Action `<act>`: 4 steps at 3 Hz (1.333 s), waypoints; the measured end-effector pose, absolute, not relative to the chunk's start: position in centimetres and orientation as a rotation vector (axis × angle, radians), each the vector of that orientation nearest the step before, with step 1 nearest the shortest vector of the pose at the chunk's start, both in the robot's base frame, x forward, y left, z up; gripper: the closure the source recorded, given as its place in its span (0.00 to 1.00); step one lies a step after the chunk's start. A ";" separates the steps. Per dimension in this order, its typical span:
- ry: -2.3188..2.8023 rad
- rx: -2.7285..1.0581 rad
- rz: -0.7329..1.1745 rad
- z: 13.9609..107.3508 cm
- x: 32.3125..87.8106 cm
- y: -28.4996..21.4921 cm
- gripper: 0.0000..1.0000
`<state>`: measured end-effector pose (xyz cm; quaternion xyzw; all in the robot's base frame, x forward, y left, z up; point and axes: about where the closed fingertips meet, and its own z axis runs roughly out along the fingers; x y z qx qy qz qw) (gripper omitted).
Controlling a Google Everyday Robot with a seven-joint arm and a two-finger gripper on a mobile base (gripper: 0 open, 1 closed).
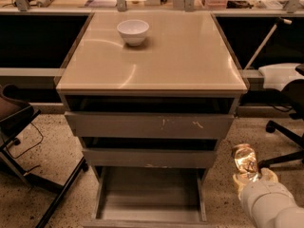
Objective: Pick orange can from bottom drawer and place on counter
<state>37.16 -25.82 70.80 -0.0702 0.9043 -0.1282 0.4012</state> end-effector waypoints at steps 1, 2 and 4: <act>2.181 -0.285 -0.285 76.1 39.7 -24.4 1.00; 2.060 -0.378 -0.264 82.3 42.9 -21.7 1.00; 1.974 -0.477 -0.209 86.8 46.8 -17.2 1.00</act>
Offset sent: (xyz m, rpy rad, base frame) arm 0.0922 0.0628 0.2829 -0.1065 -0.2808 0.3442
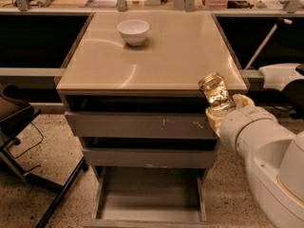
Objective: Pick orange can from bottom drawer and place on counter
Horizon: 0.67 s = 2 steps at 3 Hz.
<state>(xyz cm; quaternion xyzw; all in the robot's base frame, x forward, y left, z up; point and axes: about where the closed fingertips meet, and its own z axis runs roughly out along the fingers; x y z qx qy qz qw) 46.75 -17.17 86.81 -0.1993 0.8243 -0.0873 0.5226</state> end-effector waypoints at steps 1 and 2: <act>1.892 -0.524 -0.161 89.7 49.8 -15.9 1.00; 1.825 -0.590 -0.092 91.6 56.4 -13.4 1.00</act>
Offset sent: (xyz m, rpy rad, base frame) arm 0.2031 0.0654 0.1514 0.0326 -0.1040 0.3894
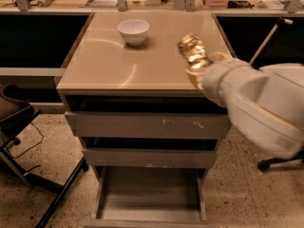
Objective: Pick orange can from bottom drawer and place on counter
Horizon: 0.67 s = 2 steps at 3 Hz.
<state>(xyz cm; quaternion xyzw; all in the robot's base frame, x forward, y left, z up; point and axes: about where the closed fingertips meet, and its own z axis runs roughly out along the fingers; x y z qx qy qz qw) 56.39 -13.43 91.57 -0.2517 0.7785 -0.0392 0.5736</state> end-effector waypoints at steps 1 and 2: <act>1.820 -0.659 -0.032 90.7 61.9 -9.6 1.00; 1.851 -0.732 0.040 88.7 66.1 -3.7 1.00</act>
Offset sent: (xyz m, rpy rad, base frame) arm 0.1741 0.0863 0.0462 -0.0717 0.2002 0.3355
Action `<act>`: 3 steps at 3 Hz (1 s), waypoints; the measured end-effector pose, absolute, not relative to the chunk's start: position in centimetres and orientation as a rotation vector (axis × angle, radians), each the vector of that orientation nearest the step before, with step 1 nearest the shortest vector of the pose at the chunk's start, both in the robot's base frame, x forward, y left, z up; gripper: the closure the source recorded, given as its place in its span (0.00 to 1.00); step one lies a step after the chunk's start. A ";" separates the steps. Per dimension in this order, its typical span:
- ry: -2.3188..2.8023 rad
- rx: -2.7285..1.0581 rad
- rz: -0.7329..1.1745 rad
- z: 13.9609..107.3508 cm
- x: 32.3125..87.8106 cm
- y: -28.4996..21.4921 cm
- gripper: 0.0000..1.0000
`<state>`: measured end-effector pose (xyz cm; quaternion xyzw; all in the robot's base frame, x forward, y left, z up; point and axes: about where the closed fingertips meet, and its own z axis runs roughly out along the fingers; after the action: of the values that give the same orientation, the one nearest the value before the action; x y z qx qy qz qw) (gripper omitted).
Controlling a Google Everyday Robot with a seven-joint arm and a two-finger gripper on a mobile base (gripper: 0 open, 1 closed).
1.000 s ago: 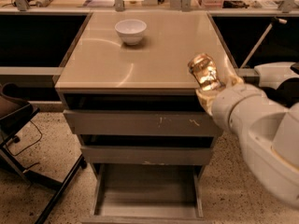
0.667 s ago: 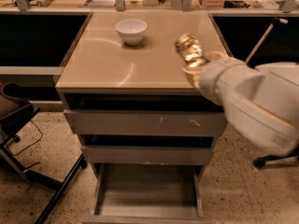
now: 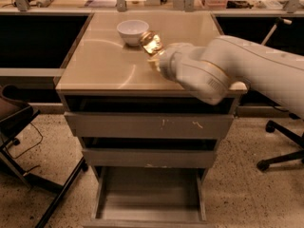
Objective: Pick orange can from bottom drawer and place on counter
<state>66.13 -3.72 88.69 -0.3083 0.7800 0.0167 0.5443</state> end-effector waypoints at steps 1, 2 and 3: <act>1.936 -0.756 0.084 88.5 70.5 0.1 1.00; 1.924 -0.740 0.093 91.5 71.0 -0.1 0.87; 1.916 -0.753 0.078 91.6 71.1 -0.1 0.68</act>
Offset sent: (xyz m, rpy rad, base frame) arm 0.0279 0.0322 -0.0057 -0.0061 0.0568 0.0196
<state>71.06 -0.09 91.60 -0.3133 0.7974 0.0324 0.5147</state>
